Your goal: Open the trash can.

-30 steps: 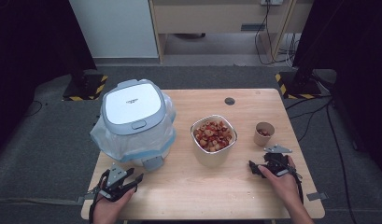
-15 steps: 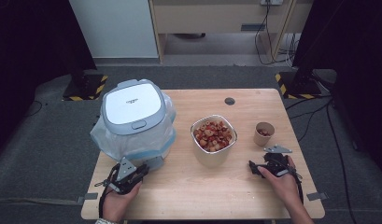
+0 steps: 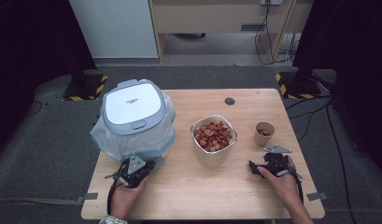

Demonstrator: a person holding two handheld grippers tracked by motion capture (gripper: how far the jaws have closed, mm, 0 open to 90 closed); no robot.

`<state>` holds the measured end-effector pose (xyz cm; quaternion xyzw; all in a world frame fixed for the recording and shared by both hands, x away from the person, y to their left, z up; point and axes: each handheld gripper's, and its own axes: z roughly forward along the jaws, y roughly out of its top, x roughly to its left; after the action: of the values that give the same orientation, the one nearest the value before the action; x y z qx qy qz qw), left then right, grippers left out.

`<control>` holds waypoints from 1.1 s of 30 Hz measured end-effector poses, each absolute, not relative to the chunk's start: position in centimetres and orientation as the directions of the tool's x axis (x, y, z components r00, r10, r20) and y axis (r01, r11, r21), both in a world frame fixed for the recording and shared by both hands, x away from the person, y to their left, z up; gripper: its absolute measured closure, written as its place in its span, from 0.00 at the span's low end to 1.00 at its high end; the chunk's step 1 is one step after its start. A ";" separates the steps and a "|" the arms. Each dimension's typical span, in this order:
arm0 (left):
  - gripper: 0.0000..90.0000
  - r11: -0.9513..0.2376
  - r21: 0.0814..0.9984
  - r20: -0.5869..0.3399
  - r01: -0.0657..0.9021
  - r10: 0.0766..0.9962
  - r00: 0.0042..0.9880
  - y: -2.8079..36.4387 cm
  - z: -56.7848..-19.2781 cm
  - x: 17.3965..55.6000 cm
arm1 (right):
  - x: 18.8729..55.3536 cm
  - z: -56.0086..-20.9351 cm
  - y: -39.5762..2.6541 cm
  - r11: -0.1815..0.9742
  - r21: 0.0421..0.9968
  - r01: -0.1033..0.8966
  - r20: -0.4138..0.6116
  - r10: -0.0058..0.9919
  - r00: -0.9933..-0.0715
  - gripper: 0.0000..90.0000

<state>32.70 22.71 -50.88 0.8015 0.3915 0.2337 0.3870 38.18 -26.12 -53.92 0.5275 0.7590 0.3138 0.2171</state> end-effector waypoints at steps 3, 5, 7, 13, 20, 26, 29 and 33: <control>0.96 -0.410 0.797 0.089 0.444 0.807 0.584 22.2 -51.1 33.0 | 38.2 -53.9 -26.1 0.247 0.705 0.665 0.002 0.937 -0.349 0.02; 0.96 -0.418 0.794 0.101 0.442 0.807 0.582 22.2 -51.1 33.0 | 38.2 -53.9 -26.1 0.246 0.705 0.665 0.002 0.937 -0.349 0.02; 0.96 -0.412 0.795 0.093 0.446 0.808 0.581 22.2 -51.3 33.0 | 38.2 -53.9 -26.1 0.248 0.705 0.665 0.002 0.936 -0.351 0.02; 0.96 -0.440 0.779 0.124 0.447 0.807 0.578 21.9 -51.3 32.9 | 38.2 -53.9 -26.1 0.247 0.705 0.665 0.002 0.937 -0.350 0.02; 0.96 -0.437 0.779 0.121 0.450 0.808 0.576 21.9 -51.5 32.9 | 38.1 -53.9 -26.1 0.246 0.705 0.665 0.003 0.937 -0.350 0.02; 0.96 -0.438 0.774 0.119 0.458 0.810 0.575 21.8 -51.7 32.9 | 38.1 -53.9 -26.1 0.247 0.705 0.665 0.002 0.937 -0.350 0.02; 0.96 -0.439 0.770 0.115 0.463 0.809 0.577 21.8 -51.9 33.0 | 38.1 -53.9 -26.1 0.248 0.705 0.664 0.002 0.936 -0.351 0.02; 0.96 -0.440 0.765 0.110 0.470 0.809 0.577 21.8 -52.1 33.1 | 38.2 -53.9 -26.1 0.248 0.705 0.664 0.002 0.936 -0.351 0.02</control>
<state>33.08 21.76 -52.08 0.8141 0.3929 0.2389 0.3547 38.15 -26.12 -53.92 0.5269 0.7595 0.3140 0.2166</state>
